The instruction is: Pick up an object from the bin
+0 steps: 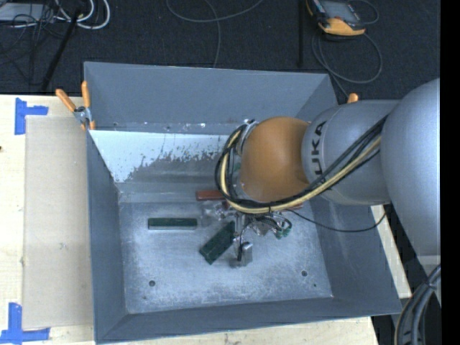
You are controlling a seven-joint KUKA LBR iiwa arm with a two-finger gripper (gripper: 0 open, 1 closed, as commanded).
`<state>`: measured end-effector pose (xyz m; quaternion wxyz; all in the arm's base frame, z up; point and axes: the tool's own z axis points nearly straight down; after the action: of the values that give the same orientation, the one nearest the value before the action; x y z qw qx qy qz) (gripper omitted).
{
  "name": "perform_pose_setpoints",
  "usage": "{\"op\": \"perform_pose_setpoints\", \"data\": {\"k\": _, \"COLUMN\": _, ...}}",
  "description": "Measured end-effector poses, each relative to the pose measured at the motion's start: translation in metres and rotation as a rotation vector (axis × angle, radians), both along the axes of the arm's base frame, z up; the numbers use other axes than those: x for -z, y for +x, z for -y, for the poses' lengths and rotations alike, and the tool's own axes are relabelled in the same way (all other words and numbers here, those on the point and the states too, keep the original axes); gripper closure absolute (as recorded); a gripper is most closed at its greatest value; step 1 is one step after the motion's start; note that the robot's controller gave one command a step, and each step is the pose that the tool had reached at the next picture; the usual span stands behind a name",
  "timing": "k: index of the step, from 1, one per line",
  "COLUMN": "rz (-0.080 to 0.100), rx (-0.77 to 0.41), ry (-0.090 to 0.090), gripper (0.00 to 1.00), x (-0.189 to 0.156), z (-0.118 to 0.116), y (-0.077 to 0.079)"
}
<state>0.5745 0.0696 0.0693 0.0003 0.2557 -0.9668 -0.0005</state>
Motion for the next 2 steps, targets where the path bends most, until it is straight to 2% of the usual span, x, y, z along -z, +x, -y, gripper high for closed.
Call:
{"op": "perform_pose_setpoints", "data": {"k": 1, "rz": 0.0, "rx": -0.227, "ry": -0.001, "gripper": 0.0, "x": -0.026, "z": 0.023, "y": -0.027}}
{"op": "perform_pose_setpoints", "data": {"k": 2, "rz": 0.004, "rx": -0.49, "ry": 0.001, "gripper": 0.0, "x": -0.001, "z": -0.008, "y": 0.022}}
